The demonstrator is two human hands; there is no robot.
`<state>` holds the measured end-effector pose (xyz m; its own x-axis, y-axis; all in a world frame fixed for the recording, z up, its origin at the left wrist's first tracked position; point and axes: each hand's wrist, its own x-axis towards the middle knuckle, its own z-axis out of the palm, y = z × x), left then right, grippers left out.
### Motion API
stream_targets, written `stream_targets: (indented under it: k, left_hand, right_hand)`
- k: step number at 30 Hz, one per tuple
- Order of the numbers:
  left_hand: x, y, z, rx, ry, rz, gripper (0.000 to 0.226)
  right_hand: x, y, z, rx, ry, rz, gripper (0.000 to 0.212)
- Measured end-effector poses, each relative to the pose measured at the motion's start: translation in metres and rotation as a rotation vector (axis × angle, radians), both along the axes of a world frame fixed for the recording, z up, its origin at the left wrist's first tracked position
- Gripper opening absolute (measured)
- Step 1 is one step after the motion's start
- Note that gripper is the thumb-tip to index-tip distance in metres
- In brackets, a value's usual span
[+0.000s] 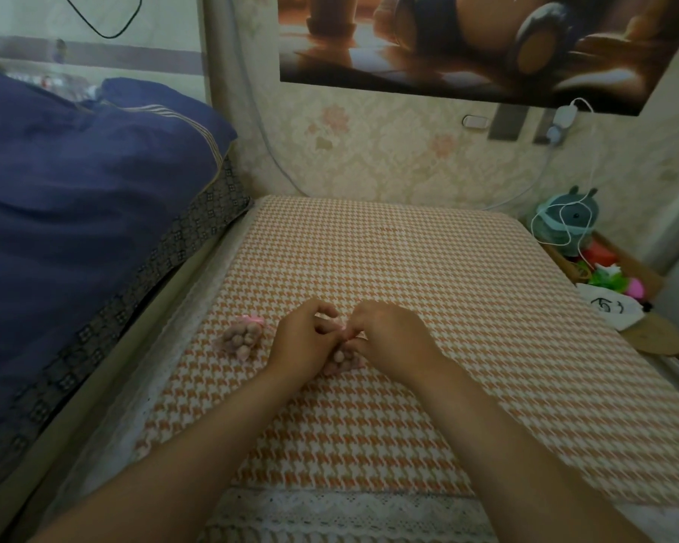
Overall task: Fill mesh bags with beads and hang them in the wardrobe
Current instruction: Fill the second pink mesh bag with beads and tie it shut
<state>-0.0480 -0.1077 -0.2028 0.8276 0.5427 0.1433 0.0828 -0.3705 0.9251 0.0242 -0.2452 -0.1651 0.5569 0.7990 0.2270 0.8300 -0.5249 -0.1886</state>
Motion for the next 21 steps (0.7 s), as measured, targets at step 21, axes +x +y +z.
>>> stream_targets:
  k: [21]
  left_hand:
    - [0.003, 0.008, -0.009, -0.041, -0.040, -0.113, 0.026]
  right_hand:
    - [0.006, 0.008, -0.017, 0.383, 0.477, -0.192, 0.011]
